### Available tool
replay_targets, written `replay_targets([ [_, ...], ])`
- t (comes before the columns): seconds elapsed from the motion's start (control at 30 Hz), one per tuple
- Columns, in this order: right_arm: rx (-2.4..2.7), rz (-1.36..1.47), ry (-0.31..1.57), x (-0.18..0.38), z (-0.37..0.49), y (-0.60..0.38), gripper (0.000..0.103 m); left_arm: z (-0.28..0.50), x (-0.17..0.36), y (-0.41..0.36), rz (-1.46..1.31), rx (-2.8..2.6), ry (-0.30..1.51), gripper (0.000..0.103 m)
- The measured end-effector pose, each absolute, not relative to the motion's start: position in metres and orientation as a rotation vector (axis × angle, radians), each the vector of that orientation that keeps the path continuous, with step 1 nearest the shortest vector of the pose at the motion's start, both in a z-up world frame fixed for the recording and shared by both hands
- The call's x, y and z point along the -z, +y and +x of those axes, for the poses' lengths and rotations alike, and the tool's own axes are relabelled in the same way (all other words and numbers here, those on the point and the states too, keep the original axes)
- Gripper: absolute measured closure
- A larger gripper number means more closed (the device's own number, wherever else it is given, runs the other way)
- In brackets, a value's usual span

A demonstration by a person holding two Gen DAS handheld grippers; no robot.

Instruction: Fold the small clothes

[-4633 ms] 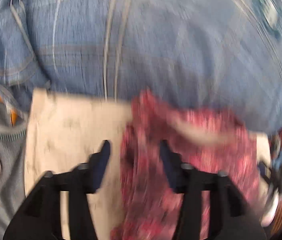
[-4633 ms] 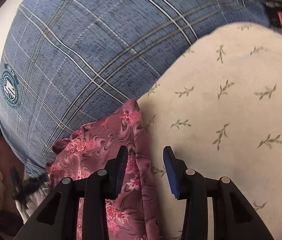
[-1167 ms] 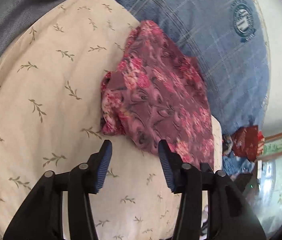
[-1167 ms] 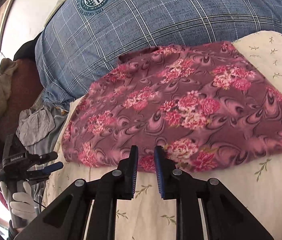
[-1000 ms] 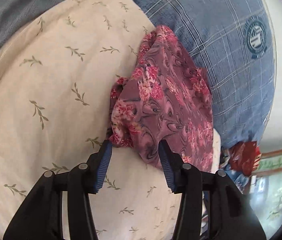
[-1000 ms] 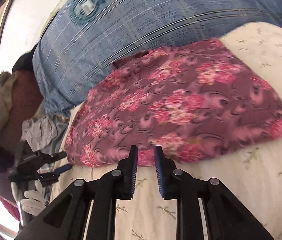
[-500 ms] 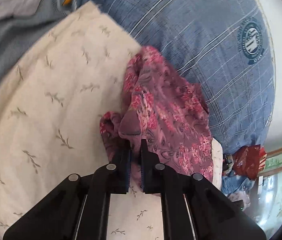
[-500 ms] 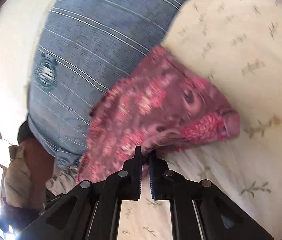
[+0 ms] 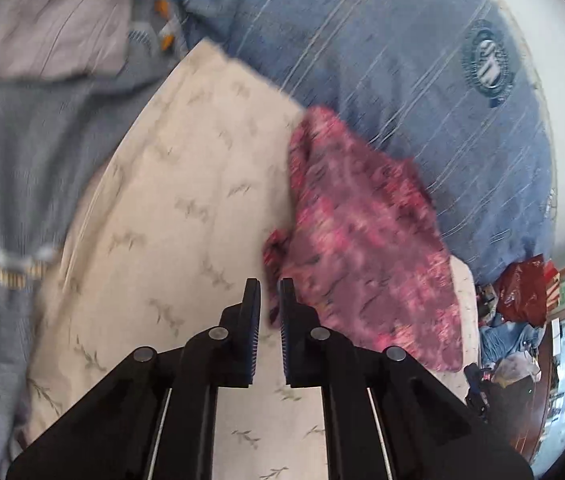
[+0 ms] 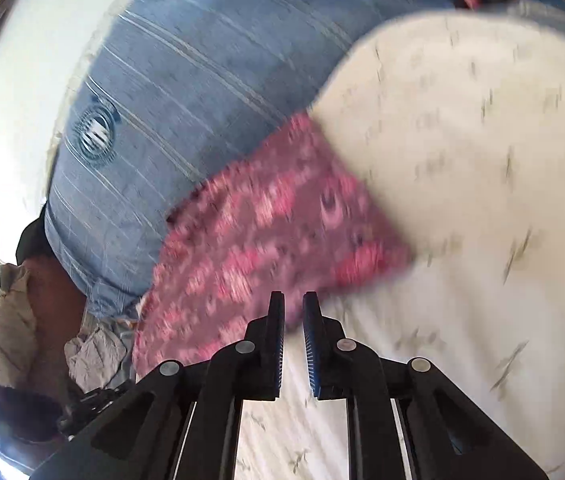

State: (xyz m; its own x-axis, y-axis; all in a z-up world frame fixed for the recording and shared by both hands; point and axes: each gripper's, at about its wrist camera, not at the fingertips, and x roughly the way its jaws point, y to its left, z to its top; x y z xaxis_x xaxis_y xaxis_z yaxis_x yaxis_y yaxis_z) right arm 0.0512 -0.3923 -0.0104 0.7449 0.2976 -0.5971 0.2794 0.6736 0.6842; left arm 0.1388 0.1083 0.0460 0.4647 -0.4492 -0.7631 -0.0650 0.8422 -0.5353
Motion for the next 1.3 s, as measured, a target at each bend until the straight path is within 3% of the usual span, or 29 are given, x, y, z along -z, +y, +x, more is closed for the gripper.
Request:
replay_targets([
  [0.1,0.020,0.801,0.729,-0.006,0.081,-0.409,0.065,0.160,-0.059,0.090,-0.508,0.275,1.059,0.061],
  [0.13,0.024,0.798,0.737,-0.005,0.097,-0.414,0.065,0.167,-0.060,0.083,-0.492,0.280,1.056,0.059],
  [0.4,0.101,0.690,0.809,0.014,0.201,-0.414,0.066,0.232,-0.038,0.017,-0.303,0.248,1.129,0.058],
  [0.5,0.147,0.493,0.962,0.032,0.228,-0.394,0.069,0.245,-0.001,0.011,-0.279,0.209,1.223,0.058],
  [0.63,0.179,0.317,0.944,0.032,0.228,-0.372,0.066,0.240,0.000,0.013,-0.278,0.231,1.172,0.054],
  [0.93,0.215,0.265,0.900,0.032,0.217,-0.364,0.057,0.239,-0.001,0.012,-0.290,0.238,1.177,0.053],
  [0.97,0.230,0.251,0.898,0.031,0.217,-0.362,0.050,0.238,-0.001,0.012,-0.290,0.237,1.177,0.052],
  [1.0,0.264,0.234,0.902,0.030,0.216,-0.361,0.032,0.238,0.000,0.012,-0.289,0.236,1.177,0.052],
  [1.07,0.352,0.246,0.946,0.034,0.214,-0.364,0.007,0.236,0.000,0.013,-0.290,0.235,1.179,0.052],
  [1.3,0.339,0.270,0.956,0.033,0.205,-0.370,0.006,0.240,-0.001,0.010,-0.301,0.221,1.200,0.050],
])
